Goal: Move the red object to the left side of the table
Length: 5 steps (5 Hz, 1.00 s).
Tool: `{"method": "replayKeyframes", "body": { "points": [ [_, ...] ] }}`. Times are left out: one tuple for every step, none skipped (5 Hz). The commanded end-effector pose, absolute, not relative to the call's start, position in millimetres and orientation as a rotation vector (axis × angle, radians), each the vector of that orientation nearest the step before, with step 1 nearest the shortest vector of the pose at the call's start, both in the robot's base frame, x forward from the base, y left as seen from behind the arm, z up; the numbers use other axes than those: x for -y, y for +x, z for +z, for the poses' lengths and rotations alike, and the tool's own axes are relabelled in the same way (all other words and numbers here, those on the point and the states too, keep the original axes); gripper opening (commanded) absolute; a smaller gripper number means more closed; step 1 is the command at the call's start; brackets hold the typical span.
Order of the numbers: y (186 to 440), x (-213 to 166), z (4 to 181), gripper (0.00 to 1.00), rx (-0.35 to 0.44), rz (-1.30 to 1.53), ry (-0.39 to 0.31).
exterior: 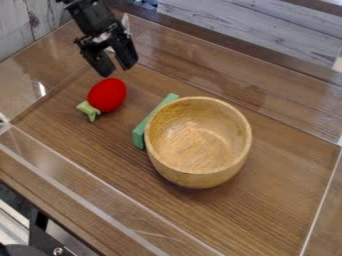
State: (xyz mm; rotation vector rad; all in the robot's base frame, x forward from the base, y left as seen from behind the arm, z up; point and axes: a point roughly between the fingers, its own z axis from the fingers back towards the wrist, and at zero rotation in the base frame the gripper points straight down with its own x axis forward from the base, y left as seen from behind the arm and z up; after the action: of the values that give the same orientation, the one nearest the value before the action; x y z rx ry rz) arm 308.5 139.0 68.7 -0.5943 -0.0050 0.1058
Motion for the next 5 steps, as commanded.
{"method": "replayKeyframes", "body": {
  "points": [
    [316.2, -129.6, 114.8, 1.00, 0.095, 0.117, -0.548],
    [318.1, -121.9, 128.6, 1.00, 0.108, 0.153, -0.531],
    [321.6, -126.1, 134.4, 1.00, 0.091, 0.145, -0.513],
    [323.7, -139.5, 131.8, 0.00, 0.078, 0.141, -0.495],
    [322.6, -144.2, 121.1, 0.00, 0.072, 0.203, -0.478]
  ]
}}
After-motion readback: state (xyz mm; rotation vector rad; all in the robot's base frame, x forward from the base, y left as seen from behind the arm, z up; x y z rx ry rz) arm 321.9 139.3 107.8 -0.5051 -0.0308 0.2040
